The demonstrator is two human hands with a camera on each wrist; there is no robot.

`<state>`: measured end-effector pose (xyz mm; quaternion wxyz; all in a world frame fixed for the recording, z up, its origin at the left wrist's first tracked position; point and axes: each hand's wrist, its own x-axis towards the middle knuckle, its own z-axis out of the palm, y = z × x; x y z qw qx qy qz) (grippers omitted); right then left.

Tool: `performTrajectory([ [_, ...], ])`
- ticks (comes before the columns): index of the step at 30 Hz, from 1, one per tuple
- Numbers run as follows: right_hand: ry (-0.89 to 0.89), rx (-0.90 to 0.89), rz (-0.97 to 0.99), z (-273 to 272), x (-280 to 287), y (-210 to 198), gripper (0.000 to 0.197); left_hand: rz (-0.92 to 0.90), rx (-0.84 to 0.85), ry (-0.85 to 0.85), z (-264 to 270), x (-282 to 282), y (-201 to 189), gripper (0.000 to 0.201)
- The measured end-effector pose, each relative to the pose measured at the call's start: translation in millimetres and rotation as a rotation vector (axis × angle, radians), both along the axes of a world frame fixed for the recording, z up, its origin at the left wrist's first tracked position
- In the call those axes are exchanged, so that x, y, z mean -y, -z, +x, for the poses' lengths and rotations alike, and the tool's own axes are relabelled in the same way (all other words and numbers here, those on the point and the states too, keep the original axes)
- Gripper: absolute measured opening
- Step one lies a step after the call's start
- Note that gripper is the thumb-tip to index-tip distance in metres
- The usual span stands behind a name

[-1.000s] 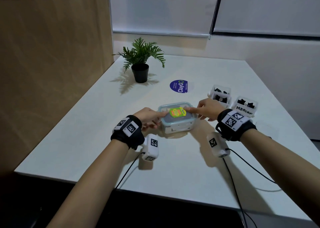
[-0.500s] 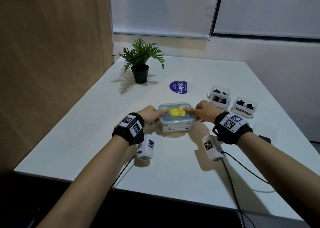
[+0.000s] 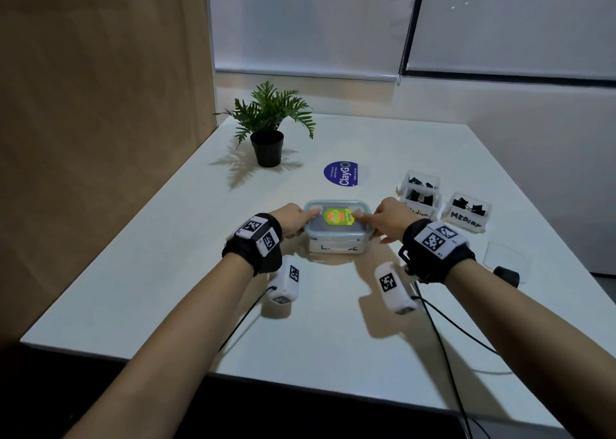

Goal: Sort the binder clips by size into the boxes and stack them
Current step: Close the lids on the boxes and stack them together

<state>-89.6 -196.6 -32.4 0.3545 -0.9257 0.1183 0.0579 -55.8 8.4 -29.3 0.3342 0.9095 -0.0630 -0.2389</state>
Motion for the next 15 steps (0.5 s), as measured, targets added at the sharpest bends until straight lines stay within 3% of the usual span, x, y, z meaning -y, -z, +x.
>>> performTrajectory([
  [5, 0.045, 0.119, -0.147, -3.5, 11.9, 3.9, 0.043, -0.006, 0.054, -0.045, 1.3, 6.9, 3.0, 0.048],
  [8, 0.153, 0.312, 0.109, -7.2, 9.8, 13.8, 0.073, 0.009, 0.058, -0.042, 2.5, 8.9, 3.6, 0.05],
  [10, 0.172, 0.343, 0.268, -10.0, 6.0, 15.7, 0.084, 0.01, 0.054, -0.041, 2.7, 8.8, 5.3, 0.05],
  [15, 0.323, 0.244, 0.538, 3.7, 5.0, 28.0, 0.078, -0.022, 0.044, -0.04, 2.2, 8.2, 7.0, 0.049],
])
